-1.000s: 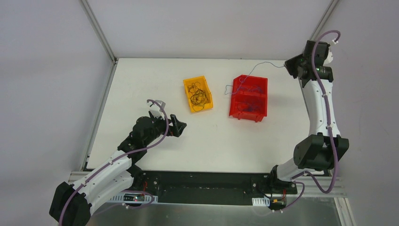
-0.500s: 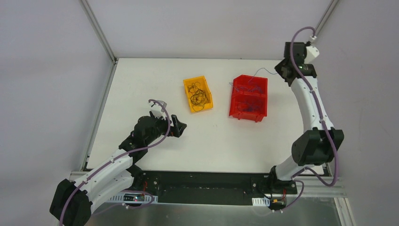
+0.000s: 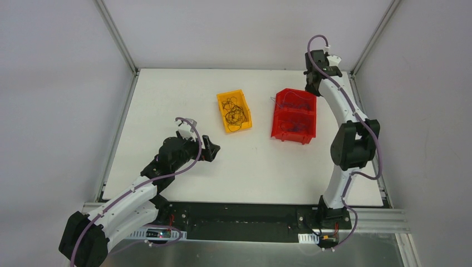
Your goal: Untangle the cables
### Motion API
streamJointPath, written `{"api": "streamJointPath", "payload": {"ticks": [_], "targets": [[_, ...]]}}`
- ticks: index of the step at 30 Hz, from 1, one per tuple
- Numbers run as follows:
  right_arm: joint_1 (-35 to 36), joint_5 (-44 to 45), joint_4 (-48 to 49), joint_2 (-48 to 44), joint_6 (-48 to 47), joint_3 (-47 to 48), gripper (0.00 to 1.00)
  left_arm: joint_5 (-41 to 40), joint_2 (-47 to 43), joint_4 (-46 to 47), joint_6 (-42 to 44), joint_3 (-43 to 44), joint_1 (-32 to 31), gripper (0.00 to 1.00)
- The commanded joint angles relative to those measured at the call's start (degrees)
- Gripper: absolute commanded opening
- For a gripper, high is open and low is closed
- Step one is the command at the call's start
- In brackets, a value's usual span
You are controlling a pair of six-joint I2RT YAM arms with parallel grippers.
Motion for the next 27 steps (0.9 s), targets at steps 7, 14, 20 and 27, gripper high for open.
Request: {"api": "streamJointPath", "payload": {"ticks": [7, 14, 20, 27], "targets": [[1.6, -0.3, -4.5, 14.1, -4.4, 10.4, 0.00, -0.6, 0.0, 2.3, 1.1, 0.9, -0.4, 0.99], [1.6, -1.8, -5.0, 21.6, -3.8, 13.1, 0.00, -0.6, 0.1, 2.4, 1.1, 0.9, -0.4, 0.99], [1.0, -5.2, -4.8, 23.3, -3.3, 12.6, 0.06, -0.5, 0.0, 2.2, 1.1, 0.8, -0.4, 0.99], [0.2, -7.2, -4.4, 14.6, -1.5, 11.7, 0.39, -0.5, -0.2, 2.2, 1.1, 0.8, -0.4, 0.99]]}}
